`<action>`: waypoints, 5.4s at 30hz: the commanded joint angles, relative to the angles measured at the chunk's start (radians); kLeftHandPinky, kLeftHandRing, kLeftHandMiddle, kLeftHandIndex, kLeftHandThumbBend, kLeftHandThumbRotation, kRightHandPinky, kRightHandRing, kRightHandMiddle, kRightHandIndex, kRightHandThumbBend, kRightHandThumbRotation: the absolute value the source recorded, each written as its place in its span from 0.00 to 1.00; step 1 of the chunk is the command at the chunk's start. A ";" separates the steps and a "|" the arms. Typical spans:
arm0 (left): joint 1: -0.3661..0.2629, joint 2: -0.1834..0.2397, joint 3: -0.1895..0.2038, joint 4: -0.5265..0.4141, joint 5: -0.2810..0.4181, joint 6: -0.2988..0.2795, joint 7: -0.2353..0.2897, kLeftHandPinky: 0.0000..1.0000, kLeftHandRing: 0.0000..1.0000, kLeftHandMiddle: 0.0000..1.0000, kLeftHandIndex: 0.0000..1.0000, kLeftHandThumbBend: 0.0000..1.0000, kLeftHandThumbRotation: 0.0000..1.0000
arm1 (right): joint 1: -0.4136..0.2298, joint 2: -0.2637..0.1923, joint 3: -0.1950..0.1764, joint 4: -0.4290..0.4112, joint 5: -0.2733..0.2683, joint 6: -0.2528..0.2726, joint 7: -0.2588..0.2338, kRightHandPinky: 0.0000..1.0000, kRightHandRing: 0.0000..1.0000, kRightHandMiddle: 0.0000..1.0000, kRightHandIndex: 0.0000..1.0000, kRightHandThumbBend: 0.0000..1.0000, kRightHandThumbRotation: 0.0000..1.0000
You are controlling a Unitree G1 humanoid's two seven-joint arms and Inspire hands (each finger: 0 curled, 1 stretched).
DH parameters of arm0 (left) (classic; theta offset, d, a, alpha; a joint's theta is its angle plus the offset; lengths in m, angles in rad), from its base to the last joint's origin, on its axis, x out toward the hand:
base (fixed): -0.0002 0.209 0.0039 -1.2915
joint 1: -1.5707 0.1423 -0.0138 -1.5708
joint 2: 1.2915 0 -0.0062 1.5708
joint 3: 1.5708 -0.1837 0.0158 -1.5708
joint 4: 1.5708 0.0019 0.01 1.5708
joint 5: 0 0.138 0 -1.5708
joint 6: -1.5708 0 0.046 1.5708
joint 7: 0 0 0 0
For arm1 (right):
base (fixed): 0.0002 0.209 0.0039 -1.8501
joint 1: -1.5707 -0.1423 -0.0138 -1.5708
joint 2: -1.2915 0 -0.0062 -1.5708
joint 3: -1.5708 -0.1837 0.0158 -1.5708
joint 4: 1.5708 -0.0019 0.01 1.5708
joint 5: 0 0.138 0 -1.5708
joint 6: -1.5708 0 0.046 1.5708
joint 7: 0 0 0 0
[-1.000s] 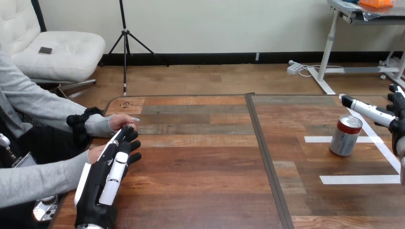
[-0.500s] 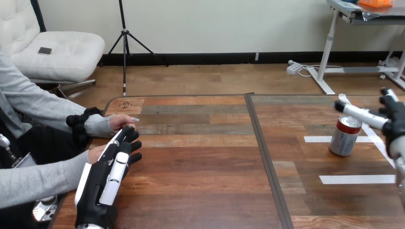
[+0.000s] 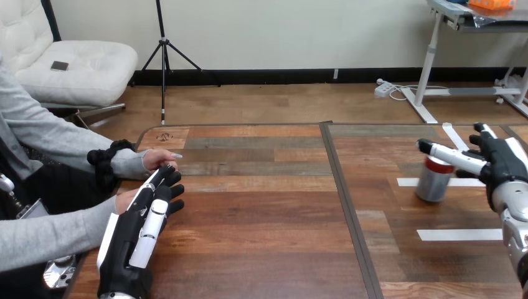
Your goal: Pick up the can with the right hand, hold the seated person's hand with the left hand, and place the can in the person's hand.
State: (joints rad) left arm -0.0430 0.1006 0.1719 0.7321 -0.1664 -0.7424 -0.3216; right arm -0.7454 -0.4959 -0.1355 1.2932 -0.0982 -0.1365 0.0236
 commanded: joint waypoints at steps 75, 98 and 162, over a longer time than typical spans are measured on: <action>-0.033 0.005 -0.003 -0.044 -0.017 -0.016 0.007 0.80 0.85 0.87 0.86 0.53 0.83 | -0.046 0.053 0.103 -0.002 -0.084 0.068 -0.002 0.64 0.91 0.95 1.00 1.00 0.27; -0.036 0.007 -0.002 -0.038 -0.019 -0.017 0.004 0.81 0.84 0.85 0.84 0.56 0.82 | -0.046 0.056 0.121 -0.002 -0.111 0.070 -0.002 0.86 1.00 1.00 0.99 1.00 0.24; -0.039 0.015 0.006 -0.035 -0.036 -0.011 -0.029 0.81 0.83 0.84 0.80 0.51 0.85 | -0.027 0.081 0.135 -0.017 -0.126 -0.036 -0.044 0.64 0.71 0.72 0.73 0.94 0.01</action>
State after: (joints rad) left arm -0.0414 0.1029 0.1764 0.7320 -0.1919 -0.7477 -0.3406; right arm -0.7442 -0.4320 0.0040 1.2986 -0.2337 -0.1320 0.0086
